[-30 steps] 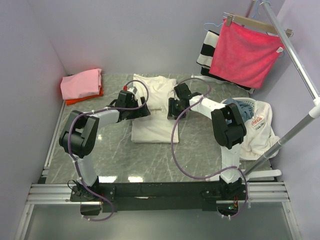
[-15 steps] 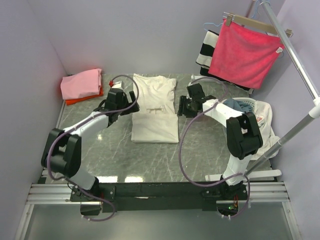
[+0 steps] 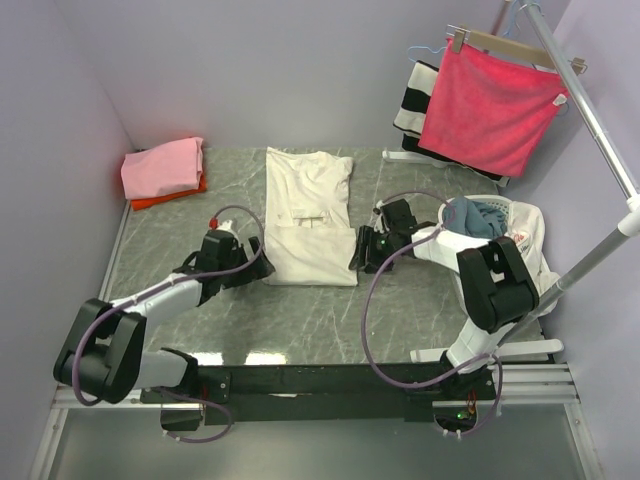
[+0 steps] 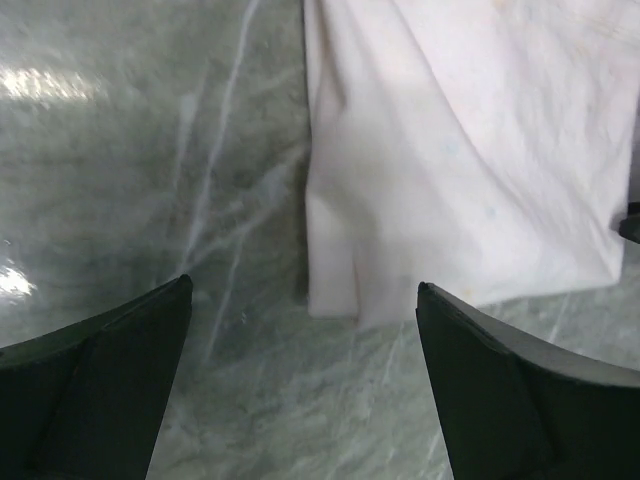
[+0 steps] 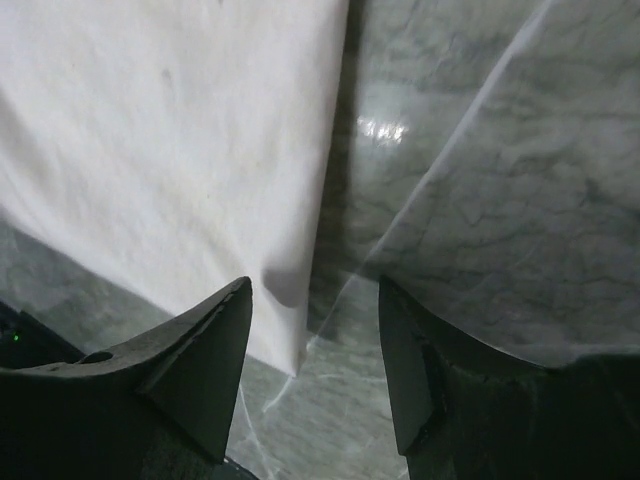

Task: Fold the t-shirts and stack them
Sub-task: Fold the tshirt

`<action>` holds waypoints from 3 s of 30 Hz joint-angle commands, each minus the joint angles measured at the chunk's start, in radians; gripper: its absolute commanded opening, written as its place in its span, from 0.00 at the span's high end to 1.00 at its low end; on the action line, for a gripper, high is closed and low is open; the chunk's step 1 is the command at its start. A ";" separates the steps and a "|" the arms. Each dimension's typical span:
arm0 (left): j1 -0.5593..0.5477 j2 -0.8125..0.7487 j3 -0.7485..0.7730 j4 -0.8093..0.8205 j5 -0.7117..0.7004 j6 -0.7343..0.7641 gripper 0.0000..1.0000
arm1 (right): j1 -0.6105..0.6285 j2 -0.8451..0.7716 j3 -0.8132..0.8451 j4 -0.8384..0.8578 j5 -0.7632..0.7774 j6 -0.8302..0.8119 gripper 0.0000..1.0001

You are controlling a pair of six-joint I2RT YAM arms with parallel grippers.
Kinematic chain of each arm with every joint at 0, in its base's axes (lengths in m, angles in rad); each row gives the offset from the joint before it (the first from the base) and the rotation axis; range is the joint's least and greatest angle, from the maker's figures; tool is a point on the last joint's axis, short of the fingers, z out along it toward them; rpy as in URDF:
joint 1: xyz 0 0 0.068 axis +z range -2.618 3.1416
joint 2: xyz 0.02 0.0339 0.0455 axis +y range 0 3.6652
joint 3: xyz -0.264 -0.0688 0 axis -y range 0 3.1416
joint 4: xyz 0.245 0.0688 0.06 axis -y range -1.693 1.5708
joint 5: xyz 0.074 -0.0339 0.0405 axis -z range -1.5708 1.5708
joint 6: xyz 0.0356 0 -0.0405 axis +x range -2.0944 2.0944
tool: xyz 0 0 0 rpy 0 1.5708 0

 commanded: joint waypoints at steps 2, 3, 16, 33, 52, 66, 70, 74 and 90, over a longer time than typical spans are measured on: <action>-0.001 -0.059 -0.098 0.130 0.115 -0.062 0.01 | 0.003 -0.045 -0.102 0.111 -0.109 0.063 0.39; -0.001 -0.059 -0.111 0.153 0.135 -0.065 0.01 | 0.003 -0.043 -0.115 0.139 -0.120 0.074 0.39; -0.002 0.121 -0.160 0.362 0.236 -0.098 0.56 | 0.009 0.072 -0.112 0.225 -0.187 0.134 0.59; -0.004 -0.034 -0.211 0.134 0.172 -0.126 0.99 | -0.012 -0.034 -0.144 0.093 0.015 0.082 0.79; -0.016 0.025 -0.201 0.226 0.167 -0.155 0.11 | 0.026 -0.036 -0.218 0.162 -0.132 0.137 0.41; -0.107 0.226 -0.120 0.269 0.143 -0.154 0.90 | 0.055 0.083 -0.178 0.270 -0.197 0.187 0.93; -0.131 0.165 -0.114 0.151 0.129 -0.146 0.99 | 0.055 0.024 -0.185 0.228 -0.177 0.160 1.00; -0.165 0.055 -0.129 0.039 0.113 -0.166 0.99 | 0.057 -0.075 -0.227 0.155 -0.140 0.131 1.00; -0.343 -0.448 -0.208 -0.320 0.081 -0.371 0.99 | 0.184 -0.497 -0.402 -0.080 -0.155 0.118 1.00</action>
